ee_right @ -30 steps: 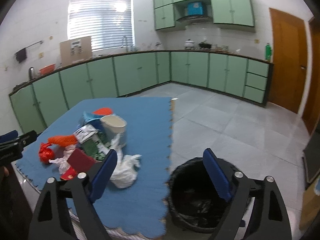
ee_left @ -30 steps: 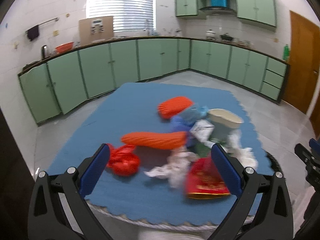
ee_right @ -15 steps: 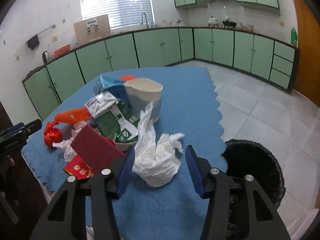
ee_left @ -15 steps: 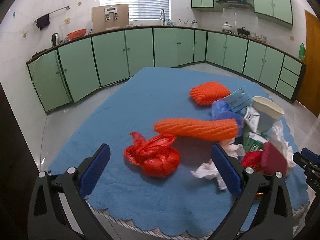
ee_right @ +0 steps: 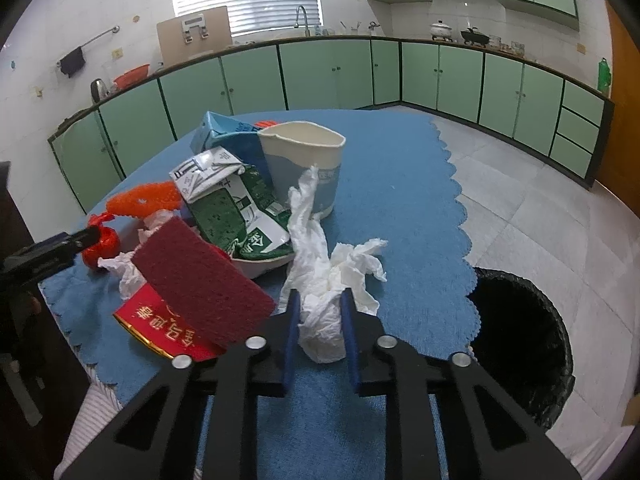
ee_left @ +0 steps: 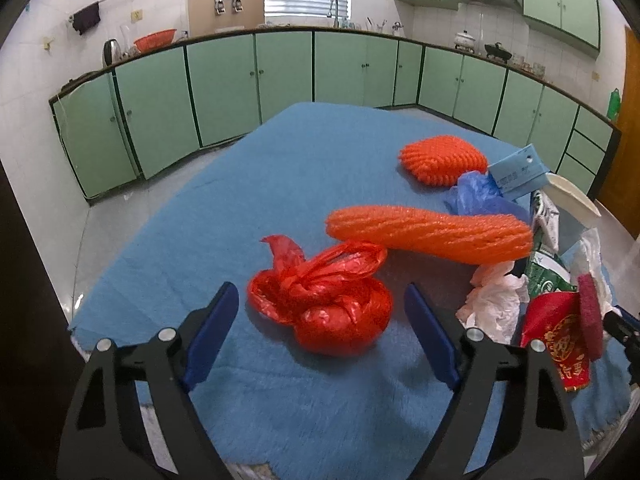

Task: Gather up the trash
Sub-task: 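Grasp the white tissue with the right tool while the left tool grasps the red plastic bag, then carry the red bag and tissue over the bin and release both, then move the right tool back to the table and grasp the white paper cup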

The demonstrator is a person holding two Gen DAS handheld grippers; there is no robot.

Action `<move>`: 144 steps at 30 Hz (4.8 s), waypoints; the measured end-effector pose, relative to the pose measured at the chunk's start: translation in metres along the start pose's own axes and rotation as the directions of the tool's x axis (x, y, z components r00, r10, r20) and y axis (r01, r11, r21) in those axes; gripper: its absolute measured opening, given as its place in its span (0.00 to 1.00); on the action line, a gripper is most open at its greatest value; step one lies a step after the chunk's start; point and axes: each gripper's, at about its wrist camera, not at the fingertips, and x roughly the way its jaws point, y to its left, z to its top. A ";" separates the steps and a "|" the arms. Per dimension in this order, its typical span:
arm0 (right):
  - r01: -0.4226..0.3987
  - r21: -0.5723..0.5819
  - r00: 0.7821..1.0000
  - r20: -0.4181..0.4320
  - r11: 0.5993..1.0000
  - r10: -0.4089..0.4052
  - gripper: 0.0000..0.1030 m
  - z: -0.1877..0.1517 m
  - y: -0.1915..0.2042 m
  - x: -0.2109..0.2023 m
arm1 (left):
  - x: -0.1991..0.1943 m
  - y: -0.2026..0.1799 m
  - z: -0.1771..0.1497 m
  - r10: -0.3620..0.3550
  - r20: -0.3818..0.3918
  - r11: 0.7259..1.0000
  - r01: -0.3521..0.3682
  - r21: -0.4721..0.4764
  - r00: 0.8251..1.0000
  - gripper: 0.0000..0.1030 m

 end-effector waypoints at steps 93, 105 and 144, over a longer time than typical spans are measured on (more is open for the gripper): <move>0.336 0.389 0.903 0.126 0.858 -0.410 0.94 -0.005 -0.241 -0.085 | -0.021 -0.350 0.012 -0.552 -0.052 0.783 0.539 0.311 0.832 0.77; 0.165 0.264 0.939 0.252 0.950 -0.233 0.94 0.036 -0.141 -0.072 | -0.071 -0.211 0.030 -0.351 0.138 0.922 0.317 0.221 0.926 0.78; -0.175 -0.005 0.983 0.045 0.984 0.175 0.42 0.090 -0.018 0.073 | -0.007 -0.115 0.050 -0.189 0.092 0.979 0.180 0.099 0.978 0.78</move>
